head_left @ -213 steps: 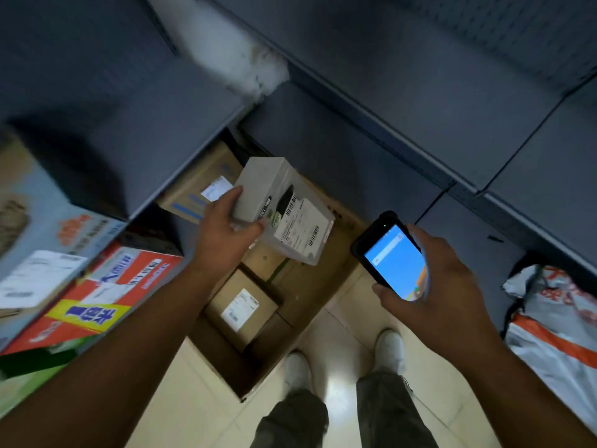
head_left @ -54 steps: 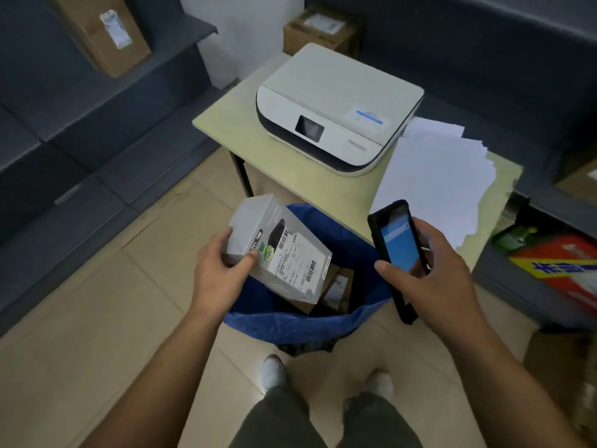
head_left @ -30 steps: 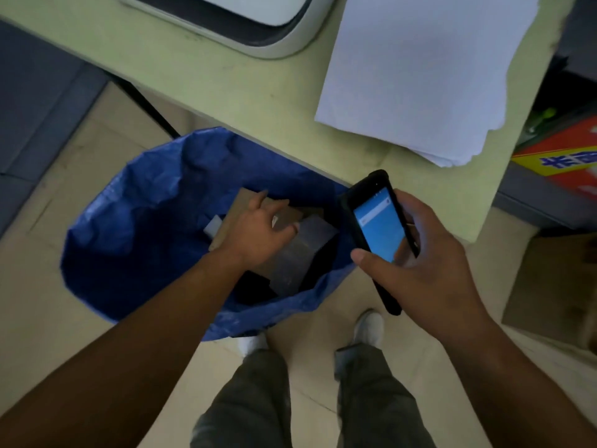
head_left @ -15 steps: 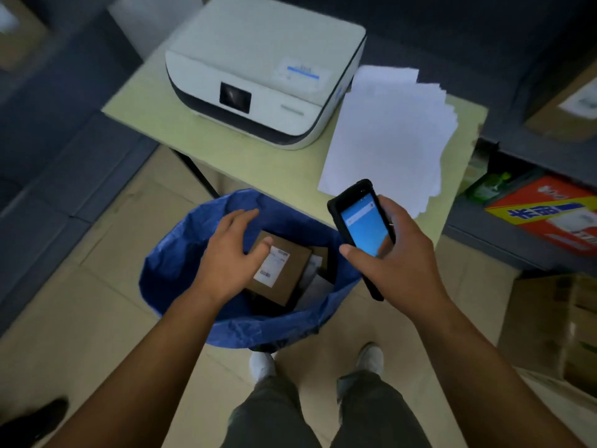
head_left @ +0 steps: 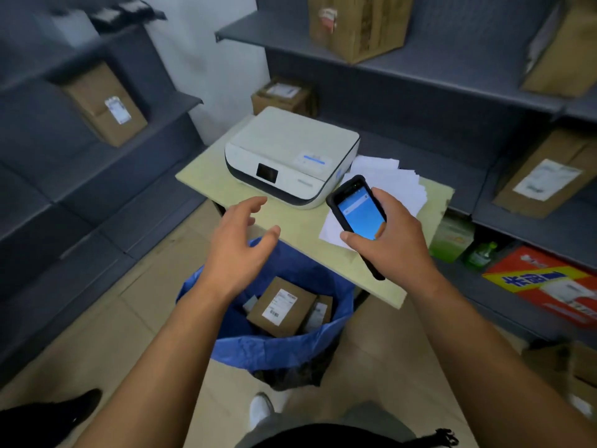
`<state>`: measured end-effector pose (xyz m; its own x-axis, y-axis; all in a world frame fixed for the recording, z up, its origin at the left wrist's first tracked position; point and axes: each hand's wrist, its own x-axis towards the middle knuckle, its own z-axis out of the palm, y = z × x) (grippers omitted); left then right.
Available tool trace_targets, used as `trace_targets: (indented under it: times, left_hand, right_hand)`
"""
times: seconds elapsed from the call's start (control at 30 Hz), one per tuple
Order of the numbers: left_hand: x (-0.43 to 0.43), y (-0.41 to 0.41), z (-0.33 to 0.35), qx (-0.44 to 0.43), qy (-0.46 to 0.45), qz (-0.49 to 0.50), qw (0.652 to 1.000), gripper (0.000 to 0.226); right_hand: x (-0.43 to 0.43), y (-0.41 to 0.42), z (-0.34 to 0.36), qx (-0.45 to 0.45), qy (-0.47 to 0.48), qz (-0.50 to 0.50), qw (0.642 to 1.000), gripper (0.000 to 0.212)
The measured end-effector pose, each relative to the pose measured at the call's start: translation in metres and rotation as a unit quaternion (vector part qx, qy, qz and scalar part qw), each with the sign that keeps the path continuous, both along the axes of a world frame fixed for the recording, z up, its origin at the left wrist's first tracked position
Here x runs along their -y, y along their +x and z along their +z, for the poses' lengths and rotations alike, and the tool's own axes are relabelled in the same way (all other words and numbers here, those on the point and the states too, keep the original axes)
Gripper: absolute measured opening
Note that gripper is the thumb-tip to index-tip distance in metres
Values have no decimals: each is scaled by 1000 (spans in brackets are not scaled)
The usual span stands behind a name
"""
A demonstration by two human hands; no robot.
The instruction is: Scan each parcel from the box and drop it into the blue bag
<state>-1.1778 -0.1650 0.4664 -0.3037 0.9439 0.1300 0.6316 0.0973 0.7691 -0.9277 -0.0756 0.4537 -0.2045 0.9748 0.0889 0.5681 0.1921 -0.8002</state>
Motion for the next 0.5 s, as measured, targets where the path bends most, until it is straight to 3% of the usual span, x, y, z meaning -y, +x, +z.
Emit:
trace_targets:
  times: [0.23,0.37,0.5]
  left_hand:
    - [18,37,38,47,59,-4,997,51]
    - [17,56,43,75,73,-58,993,52]
    - [10,78,46,100,73,-169,978,48]
  right_hand:
    - [27,48,40,-16,6,-21,1000,90]
    - [59,74,53,-21,22,-81,996,90]
    - [115,93,63,-37,42,-174,983,76]
